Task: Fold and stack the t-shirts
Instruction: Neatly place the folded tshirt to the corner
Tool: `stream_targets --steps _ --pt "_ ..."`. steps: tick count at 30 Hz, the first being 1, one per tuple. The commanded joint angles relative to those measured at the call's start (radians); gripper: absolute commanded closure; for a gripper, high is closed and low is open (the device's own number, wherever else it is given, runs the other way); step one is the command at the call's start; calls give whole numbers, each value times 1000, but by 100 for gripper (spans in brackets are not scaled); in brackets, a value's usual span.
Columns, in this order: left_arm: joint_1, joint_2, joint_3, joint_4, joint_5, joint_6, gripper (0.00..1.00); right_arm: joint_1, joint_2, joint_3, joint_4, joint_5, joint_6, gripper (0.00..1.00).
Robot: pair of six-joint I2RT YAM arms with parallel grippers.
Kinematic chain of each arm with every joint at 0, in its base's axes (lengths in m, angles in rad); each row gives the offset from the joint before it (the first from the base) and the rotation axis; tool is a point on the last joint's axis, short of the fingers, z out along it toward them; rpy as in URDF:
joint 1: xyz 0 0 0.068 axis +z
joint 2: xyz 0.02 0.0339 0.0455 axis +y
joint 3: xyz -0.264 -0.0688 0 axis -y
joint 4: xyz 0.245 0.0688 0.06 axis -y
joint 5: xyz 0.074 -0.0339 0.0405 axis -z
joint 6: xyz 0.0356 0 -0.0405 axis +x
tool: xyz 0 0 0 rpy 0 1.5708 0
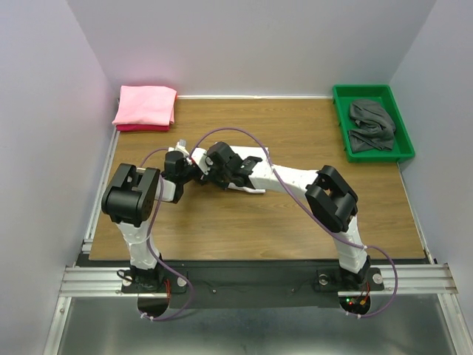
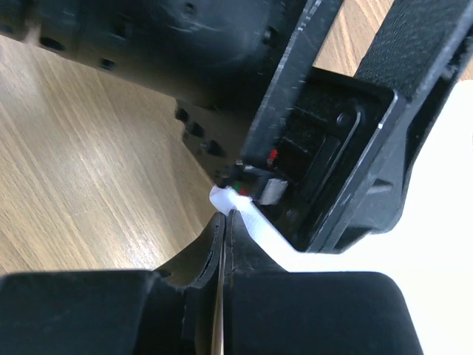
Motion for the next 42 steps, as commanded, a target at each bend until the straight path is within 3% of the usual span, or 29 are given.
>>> stream_targets --steps 1,13,16,17,18,19,22,24,27,28,34,42 --pt "-12 49 35 0 -27 -36 23 -7 -65 51 5 -17 18 99" --pt "-33 114 110 5 -14 -73 54 -16 -72 66 -7 -16 25 99" --pt "-35 98 135 -29 -25 -29 79 -27 -69 74 -7 -16 39 99" --pt "-32 75 157 -94 -37 18 93 -35 -68 78 -18 -2 47 99" --pt "-29 63 168 -112 -57 48 98 -39 -71 80 -24 0 53 98" --pt "-27 51 179 -138 -67 77 100 -59 -80 74 -32 -5 59 80" --pt "-19 23 262 -296 -99 224 100 -116 -114 57 -64 -28 91 40" --pt "-10 11 309 -368 -120 328 100 -145 -131 52 -82 -46 114 29" --pt "-9 2 401 -507 -160 451 100 -206 -174 43 -120 -75 133 4" --pt "-7 -5 418 -526 -184 527 100 -235 -183 40 -139 -80 139 0" --pt "7 17 647 -722 -304 789 100 -344 -241 16 -185 -94 145 0" --pt "149 196 1053 -888 -188 1014 100 -392 -266 -40 -191 -83 143 0"
